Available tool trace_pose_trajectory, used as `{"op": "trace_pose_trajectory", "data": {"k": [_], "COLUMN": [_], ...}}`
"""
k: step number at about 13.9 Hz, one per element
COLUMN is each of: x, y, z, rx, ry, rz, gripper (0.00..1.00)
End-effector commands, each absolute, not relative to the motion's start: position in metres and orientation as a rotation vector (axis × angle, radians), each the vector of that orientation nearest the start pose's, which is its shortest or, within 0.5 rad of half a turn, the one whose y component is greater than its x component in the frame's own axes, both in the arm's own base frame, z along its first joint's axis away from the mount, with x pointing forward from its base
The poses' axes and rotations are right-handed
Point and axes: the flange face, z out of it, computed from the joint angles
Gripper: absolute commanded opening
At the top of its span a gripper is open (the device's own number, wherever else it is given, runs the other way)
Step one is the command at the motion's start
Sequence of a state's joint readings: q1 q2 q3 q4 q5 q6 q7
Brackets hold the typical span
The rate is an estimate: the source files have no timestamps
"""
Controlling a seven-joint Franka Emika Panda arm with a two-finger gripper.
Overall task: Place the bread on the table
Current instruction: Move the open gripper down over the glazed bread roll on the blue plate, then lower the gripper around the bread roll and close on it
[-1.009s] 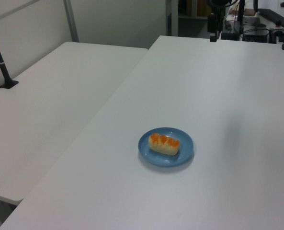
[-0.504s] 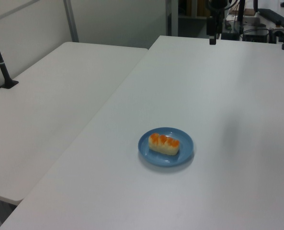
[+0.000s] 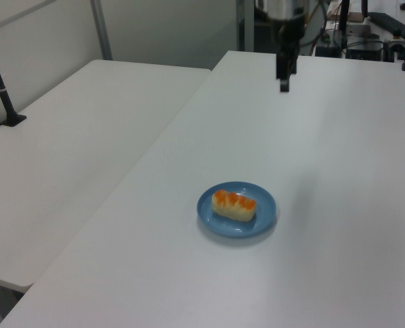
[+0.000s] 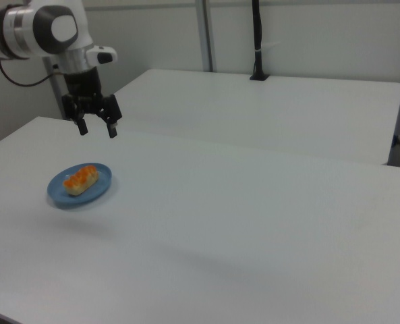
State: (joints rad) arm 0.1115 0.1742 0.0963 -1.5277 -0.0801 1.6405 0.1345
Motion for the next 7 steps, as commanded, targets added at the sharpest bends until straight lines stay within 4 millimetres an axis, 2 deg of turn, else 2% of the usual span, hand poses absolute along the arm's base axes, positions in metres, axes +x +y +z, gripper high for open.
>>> {"op": "trace_pose_trajectory", "data": {"k": [1, 4, 5, 7], "x": [0.618, 0.630, 0.632, 0.634], "y": [0.178, 0.236, 0.261, 0.282], "z": [0.509, 0.453, 0.425, 0.392], "rx": [-3.180, -3.162, -3.157, -3.156], "ry": [-0.025, 0.047, 0.048, 0.020], "rz": [-0.025, -0.073, -0.087, -0.083], "gripper": [1.00, 1.00, 1.00, 1.00]}}
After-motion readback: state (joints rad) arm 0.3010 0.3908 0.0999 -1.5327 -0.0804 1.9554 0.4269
